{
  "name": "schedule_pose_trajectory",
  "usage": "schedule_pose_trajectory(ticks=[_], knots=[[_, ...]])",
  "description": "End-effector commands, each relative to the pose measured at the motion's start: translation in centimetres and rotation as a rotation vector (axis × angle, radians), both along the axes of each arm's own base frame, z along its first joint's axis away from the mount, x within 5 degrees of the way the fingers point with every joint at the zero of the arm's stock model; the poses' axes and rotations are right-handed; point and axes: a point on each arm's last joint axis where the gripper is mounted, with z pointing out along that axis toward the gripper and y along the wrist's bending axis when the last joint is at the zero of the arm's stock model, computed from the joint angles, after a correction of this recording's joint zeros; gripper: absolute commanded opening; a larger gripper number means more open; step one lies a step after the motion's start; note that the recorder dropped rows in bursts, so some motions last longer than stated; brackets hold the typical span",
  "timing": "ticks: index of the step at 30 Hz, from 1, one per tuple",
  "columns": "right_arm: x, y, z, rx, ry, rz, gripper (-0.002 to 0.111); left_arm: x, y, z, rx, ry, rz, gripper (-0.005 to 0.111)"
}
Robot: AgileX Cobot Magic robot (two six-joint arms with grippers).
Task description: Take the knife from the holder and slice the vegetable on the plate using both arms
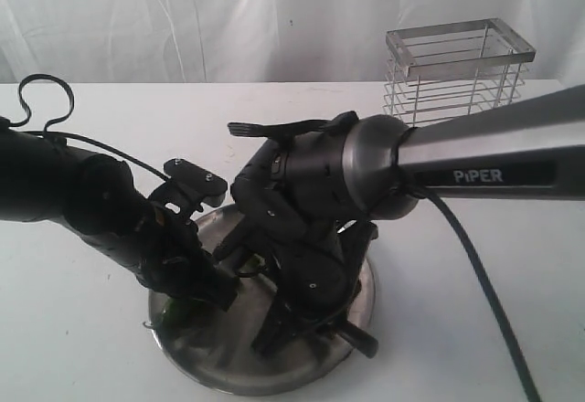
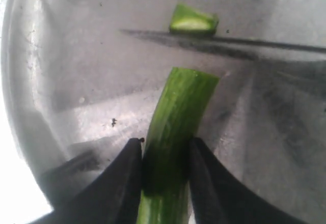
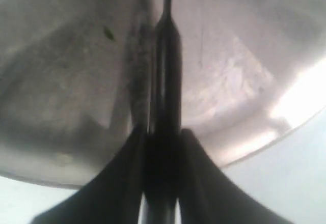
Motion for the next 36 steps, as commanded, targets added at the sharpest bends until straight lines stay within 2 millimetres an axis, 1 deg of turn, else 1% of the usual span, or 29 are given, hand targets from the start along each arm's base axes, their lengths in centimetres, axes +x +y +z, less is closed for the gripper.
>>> schedule_pose_trajectory(ticks=[1,3,8,9,11,13,14,15,17,21,28,31,33,36], knots=[[0.6,-0.7,1.5,0.037,-0.052,-0.024,0.000,-0.9,0.4,-1.3,0.037,0.113,0.009,0.001],[0.5,-0.5,2.3,0.080,-0.069,-0.032,0.000,-0.8,0.3,-1.3,0.016,0.107,0.028,0.001],[0.4,-0.6,2.7,0.088,-0.071,-0.035,0.000,-0.7,-0.1,-1.1,-0.039,0.108,0.082,0.003],[0.4,-0.6,2.8,0.093,-0.072,-0.037,0.000,-0.6,-0.1,-1.1,-0.049,0.103,0.087,0.007],[0.3,-0.6,3.1,0.101,-0.074,-0.039,0.000,-0.5,-0.3,-1.0,-0.074,0.091,0.111,0.019],[0.2,-0.7,3.4,0.104,-0.074,-0.041,0.000,-0.3,-0.3,-1.0,-0.088,0.081,0.123,0.034],[0.2,-0.7,3.5,0.105,-0.075,-0.045,0.000,-0.3,-0.3,-1.0,-0.088,0.082,0.123,0.040],[0.2,-0.8,3.6,0.109,-0.076,-0.051,0.000,-0.3,-0.3,-1.0,-0.088,0.082,0.123,0.045],[0.1,-0.8,3.8,0.120,-0.074,-0.056,0.000,-0.3,-0.3,-1.0,-0.088,0.082,0.123,0.051],[-0.1,-0.7,3.8,0.126,-0.057,-0.068,0.000,-0.4,-0.3,-0.5,-0.095,0.068,0.120,0.052],[-0.3,-0.6,3.8,0.137,-0.037,-0.083,0.000,-0.7,0.0,2.6,-0.097,-0.046,0.037,0.052],[-0.5,-0.5,3.8,0.158,-0.010,-0.090,0.000,-0.9,0.6,3.9,-0.100,-0.078,0.032,0.052],[-0.8,-0.3,3.8,0.162,-0.001,-0.086,0.000,-0.8,1.1,4.3,-0.104,-0.085,0.045,0.052],[-1.1,0.0,3.8,0.164,0.003,-0.077,0.000,-0.6,1.9,4.5,-0.101,-0.075,0.070,0.052]])
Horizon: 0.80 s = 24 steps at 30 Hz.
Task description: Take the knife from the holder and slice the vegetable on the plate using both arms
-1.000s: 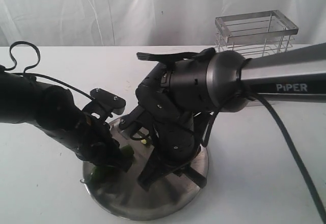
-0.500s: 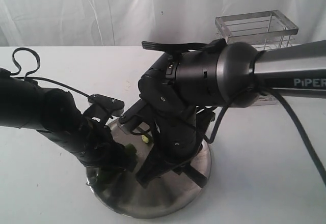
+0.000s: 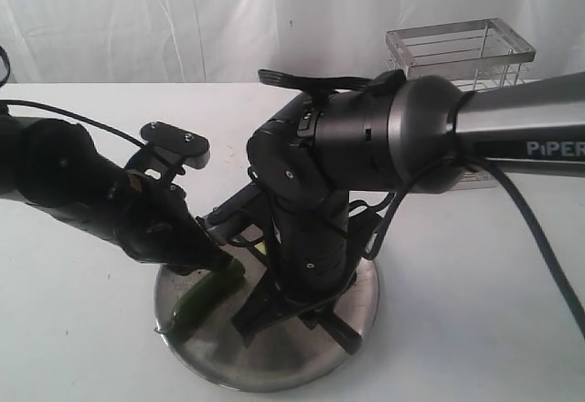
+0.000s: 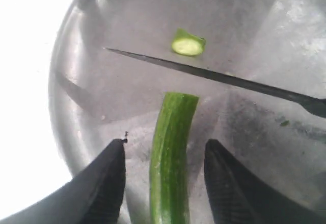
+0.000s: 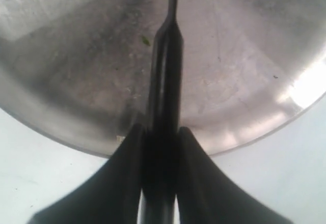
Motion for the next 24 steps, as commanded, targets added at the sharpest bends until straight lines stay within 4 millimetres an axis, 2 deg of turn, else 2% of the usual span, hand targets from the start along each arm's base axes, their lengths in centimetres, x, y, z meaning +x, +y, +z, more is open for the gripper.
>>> schedule_pose_trajectory(ticks=[1,12,24], knots=[[-0.6,0.2,0.4,0.004,0.005,0.022,0.000,0.0,1.4,0.2,0.014,0.030,0.027,0.052],[-1.5,-0.4,-1.4,0.012,0.039,0.013,0.000,0.3,2.1,0.2,0.010,0.026,0.053,0.052],[-1.6,-0.1,-1.1,0.050,0.036,0.002,0.000,0.3,2.1,0.2,0.010,0.026,0.053,0.052]])
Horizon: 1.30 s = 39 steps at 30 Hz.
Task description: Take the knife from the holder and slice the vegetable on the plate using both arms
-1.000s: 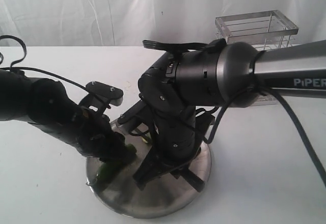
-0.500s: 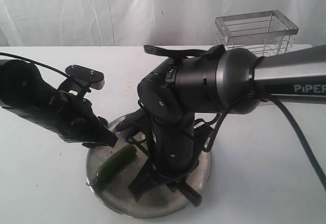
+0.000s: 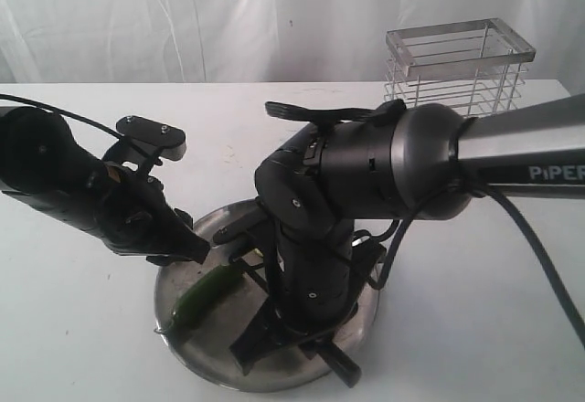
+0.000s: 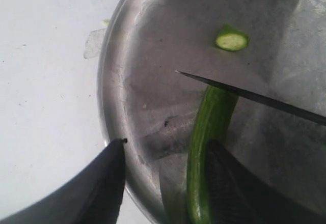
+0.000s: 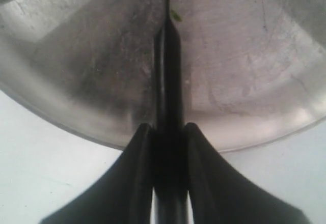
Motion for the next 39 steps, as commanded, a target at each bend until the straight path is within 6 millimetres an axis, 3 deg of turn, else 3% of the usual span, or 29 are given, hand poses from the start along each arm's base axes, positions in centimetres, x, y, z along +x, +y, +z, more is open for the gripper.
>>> schedule_pose_trajectory(ticks=[1,8,39], knots=[[-0.1,0.0,0.8,0.027,-0.021,0.012,0.000,-0.3,0.1,0.1,-0.002,0.008,0.002,0.052],[-0.1,0.0,1.4,0.057,-0.039,0.010,0.000,-0.3,0.1,0.1,-0.003,0.008,0.004,0.052],[0.3,0.7,-0.4,0.064,-0.029,0.004,0.000,-0.4,0.0,0.1,-0.021,0.018,0.015,0.052]])
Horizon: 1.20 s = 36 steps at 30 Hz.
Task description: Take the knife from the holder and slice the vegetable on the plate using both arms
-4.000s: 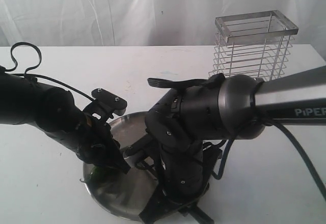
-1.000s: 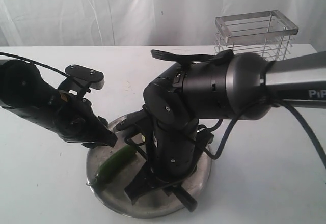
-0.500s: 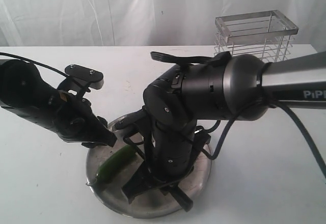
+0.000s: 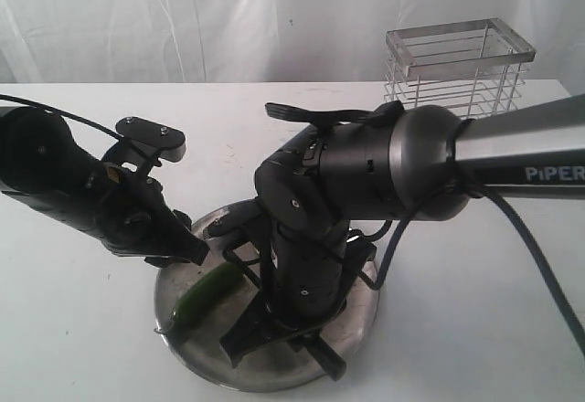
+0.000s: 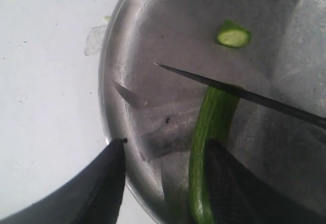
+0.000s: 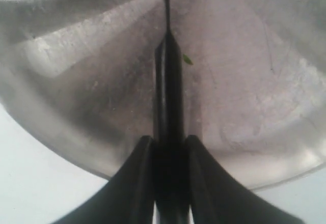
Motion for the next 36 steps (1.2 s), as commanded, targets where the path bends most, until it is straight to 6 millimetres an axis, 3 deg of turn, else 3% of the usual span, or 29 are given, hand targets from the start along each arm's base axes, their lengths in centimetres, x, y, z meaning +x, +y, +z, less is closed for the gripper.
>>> schedule_pose_trajectory(ticks=[1,21,28,36], knots=[[0.0,0.1,-0.6,-0.009,0.006,0.011,0.000,-0.4,-0.2,0.1,-0.025,0.013,0.014,0.052],[0.1,0.2,-1.3,-0.025,0.019,0.011,0.000,0.6,-0.6,0.7,-0.158,-0.062,0.142,0.052],[0.1,0.1,-1.3,-0.032,0.024,0.013,0.000,1.6,-0.9,-0.6,-0.220,-0.047,0.258,0.052],[0.0,0.0,-1.4,-0.042,0.030,0.028,0.000,1.8,0.9,0.4,-0.204,-0.065,0.273,0.052]])
